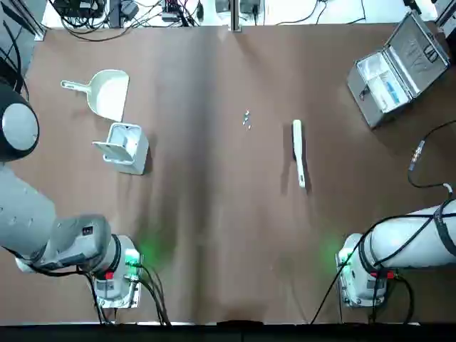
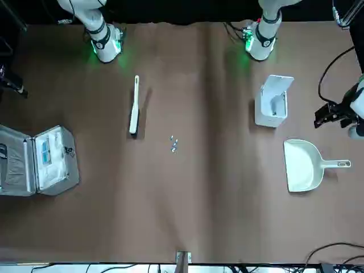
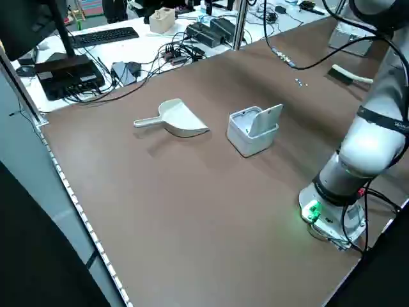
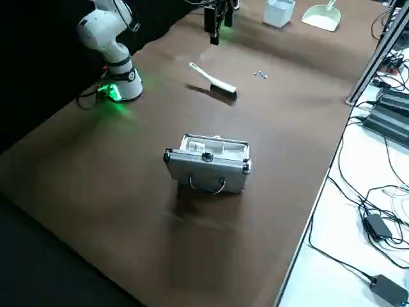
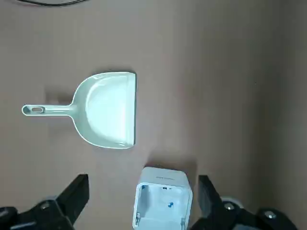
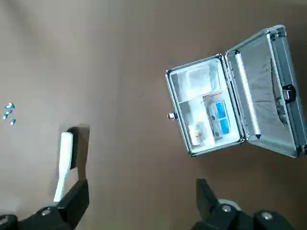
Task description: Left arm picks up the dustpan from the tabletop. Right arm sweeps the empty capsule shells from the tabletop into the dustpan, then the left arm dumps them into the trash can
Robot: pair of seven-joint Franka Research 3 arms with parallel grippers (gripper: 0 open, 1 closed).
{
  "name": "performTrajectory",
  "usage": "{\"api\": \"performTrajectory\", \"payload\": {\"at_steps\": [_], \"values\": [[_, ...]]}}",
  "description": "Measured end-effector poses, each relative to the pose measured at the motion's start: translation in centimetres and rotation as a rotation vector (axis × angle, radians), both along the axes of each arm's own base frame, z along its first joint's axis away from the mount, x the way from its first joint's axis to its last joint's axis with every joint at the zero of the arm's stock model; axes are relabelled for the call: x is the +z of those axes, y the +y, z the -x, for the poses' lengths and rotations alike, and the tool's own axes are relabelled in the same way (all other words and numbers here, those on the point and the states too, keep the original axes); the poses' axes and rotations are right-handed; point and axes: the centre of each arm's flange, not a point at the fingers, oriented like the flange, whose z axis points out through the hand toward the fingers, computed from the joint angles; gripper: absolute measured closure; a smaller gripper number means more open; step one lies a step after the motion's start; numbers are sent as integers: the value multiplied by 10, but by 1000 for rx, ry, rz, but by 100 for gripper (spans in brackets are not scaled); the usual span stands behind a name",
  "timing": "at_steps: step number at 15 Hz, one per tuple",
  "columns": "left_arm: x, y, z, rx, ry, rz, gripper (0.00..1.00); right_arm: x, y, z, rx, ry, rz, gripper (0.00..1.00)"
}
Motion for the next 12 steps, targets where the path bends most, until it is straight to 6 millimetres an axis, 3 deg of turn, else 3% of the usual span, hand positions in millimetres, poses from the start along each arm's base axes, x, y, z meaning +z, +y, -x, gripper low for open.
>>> {"api": "performTrajectory", "payload": {"at_steps": [4,7,9,12], "values": [[1,-2,0,0,-1,1,0,0,2,0,-8,0,0,1],[-5,2,0,36,22,1,0,-1,19,-1,17,13,-2,1],[-16,19,0,122,66,2,0,-5,29,2,29,44,-4,1],[-41,60,-5,228,117,7,0,-17,47,4,6,96,-6,2]]}}
